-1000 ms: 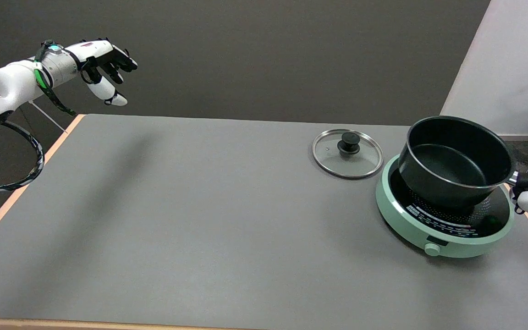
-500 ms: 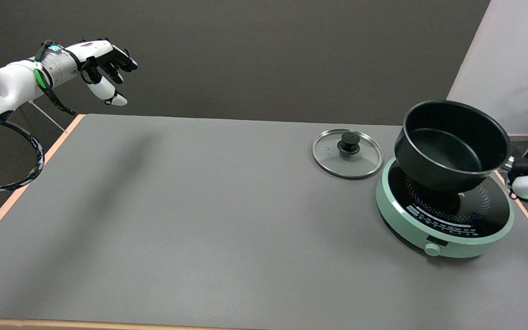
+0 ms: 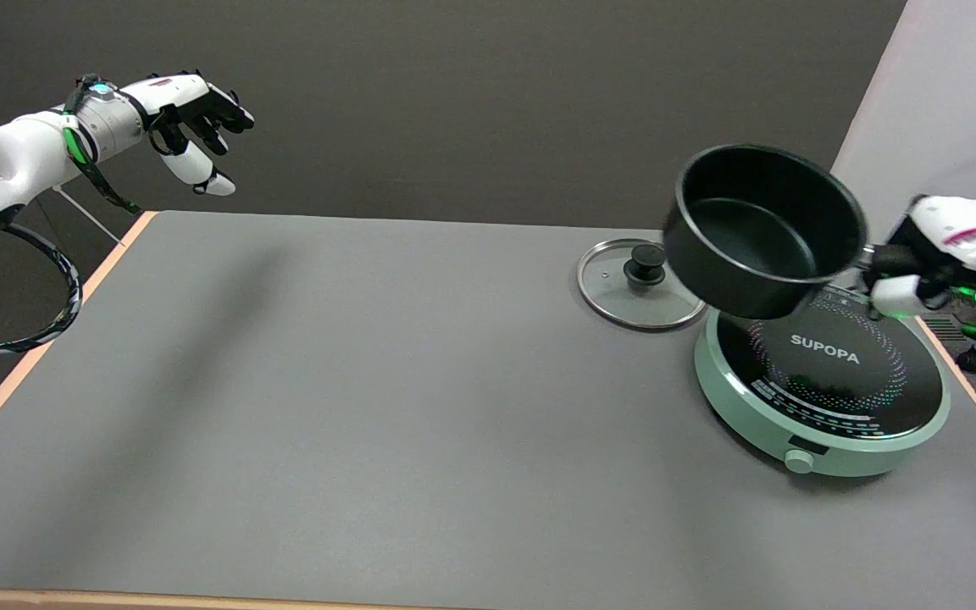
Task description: Pick up the pot.
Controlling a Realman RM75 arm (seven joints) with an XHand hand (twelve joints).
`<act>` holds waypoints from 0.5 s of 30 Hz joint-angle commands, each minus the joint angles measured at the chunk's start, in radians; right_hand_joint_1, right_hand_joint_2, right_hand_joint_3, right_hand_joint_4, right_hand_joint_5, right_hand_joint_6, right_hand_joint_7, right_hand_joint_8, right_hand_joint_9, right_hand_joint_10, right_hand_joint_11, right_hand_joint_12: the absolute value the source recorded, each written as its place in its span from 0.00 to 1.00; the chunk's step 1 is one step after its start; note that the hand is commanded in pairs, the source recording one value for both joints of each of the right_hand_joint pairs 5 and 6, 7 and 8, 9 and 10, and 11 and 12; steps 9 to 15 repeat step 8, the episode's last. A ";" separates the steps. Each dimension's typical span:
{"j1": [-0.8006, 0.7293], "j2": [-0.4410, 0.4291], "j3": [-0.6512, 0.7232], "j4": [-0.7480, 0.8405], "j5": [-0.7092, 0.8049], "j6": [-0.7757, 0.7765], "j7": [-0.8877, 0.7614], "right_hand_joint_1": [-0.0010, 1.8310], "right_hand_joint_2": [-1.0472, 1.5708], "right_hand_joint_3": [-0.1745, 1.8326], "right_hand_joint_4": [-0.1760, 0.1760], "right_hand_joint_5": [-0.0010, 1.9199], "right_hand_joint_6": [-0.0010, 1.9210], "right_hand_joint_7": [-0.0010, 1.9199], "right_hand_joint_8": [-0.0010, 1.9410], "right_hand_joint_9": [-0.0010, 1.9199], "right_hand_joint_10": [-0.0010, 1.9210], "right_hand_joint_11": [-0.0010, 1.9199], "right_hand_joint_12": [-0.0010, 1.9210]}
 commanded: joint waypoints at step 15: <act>0.533 0.142 -0.477 0.005 -0.046 -0.163 0.068 0.63 0.78 0.66 0.23 0.93 0.93 0.93 0.92 0.93 0.93 0.93 0.93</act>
